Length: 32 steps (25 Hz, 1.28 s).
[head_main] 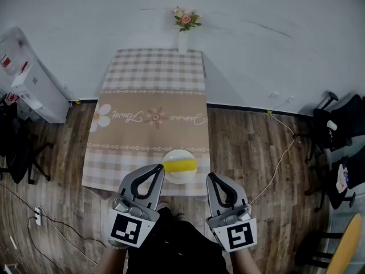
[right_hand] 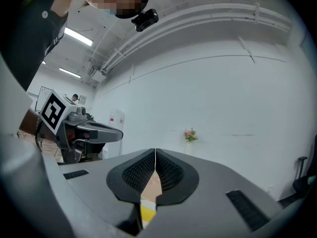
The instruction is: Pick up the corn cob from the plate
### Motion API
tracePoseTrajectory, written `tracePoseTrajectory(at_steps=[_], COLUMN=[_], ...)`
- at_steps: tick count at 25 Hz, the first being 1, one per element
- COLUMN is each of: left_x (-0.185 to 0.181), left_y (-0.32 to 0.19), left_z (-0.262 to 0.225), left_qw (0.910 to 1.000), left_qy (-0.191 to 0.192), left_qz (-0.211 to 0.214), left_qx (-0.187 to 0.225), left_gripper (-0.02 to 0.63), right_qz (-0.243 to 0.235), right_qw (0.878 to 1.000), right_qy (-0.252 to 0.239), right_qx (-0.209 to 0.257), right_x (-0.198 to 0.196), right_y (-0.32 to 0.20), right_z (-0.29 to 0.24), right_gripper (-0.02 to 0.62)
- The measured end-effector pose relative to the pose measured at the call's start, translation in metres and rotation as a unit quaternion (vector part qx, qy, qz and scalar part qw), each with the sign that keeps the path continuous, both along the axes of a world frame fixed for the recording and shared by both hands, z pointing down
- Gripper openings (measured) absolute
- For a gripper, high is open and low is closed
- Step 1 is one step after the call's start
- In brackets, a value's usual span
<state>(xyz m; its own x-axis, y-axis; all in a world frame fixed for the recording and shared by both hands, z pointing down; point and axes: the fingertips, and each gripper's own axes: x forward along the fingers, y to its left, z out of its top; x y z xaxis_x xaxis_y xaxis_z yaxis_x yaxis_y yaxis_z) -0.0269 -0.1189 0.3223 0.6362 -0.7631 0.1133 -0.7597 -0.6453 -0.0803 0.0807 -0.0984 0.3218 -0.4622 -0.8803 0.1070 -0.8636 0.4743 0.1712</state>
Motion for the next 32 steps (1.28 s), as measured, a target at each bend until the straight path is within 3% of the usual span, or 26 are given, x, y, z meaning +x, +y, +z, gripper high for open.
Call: tracePoseTrajectory(at_steps=[23,32], left_x=[0.014,0.035], left_y=[-0.044,-0.049], left_z=[0.03,0.057], left_qw=[0.9994,0.9965], left_qy=[0.003,-0.019], left_qz=[0.028,0.07], left_qx=[-0.021,-0.043], left_gripper=[0.017,0.127], right_qz=[0.056,0.062], right_qw=[0.998,0.997], right_qy=[0.009,0.006], right_qx=[-0.039,-0.051], right_x=[0.016,0.015], right_y=[-0.012,-0.018], right_z=[0.024,0.032], right_gripper=[0.043,0.043])
